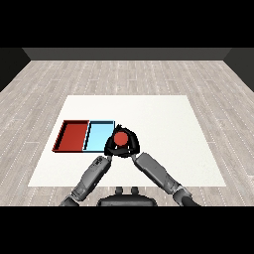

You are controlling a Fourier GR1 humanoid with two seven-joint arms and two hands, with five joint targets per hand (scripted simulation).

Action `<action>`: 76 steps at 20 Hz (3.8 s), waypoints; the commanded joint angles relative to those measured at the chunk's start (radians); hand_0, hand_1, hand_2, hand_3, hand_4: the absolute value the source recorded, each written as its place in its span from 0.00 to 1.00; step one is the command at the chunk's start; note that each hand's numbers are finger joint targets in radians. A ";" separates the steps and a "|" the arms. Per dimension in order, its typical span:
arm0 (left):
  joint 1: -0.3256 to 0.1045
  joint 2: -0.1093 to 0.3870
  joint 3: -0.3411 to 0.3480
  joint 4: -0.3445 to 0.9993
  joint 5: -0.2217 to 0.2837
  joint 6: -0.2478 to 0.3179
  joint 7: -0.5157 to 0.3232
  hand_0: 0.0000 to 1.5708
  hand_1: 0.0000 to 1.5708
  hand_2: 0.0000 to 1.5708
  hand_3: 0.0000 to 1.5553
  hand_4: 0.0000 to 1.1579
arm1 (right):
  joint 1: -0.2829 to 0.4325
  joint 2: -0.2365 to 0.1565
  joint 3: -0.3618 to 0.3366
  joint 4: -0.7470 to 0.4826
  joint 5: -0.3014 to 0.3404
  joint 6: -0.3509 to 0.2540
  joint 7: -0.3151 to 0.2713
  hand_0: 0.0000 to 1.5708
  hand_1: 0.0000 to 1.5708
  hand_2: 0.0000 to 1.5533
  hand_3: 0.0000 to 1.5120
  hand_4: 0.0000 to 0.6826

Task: Pick the red can and put it in the red box

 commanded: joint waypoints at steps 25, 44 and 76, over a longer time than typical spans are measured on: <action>-0.055 -0.007 0.009 0.026 -0.033 0.276 0.000 1.00 1.00 0.97 0.94 0.97 | -0.002 0.004 -0.005 -0.034 0.050 0.025 0.069 0.00 0.00 0.00 0.00 0.00; 0.064 0.088 0.047 -0.003 -0.034 0.234 -0.051 1.00 1.00 1.00 0.95 0.98 | 0.198 -0.168 -0.247 -0.373 0.052 0.149 0.068 0.00 0.00 0.00 0.00 0.00; -0.392 0.371 0.346 1.029 -0.221 0.190 0.159 0.47 0.47 0.47 0.47 0.70 | 0.438 -0.287 -0.496 -0.201 0.000 0.262 -0.010 0.00 0.00 0.00 0.00 0.00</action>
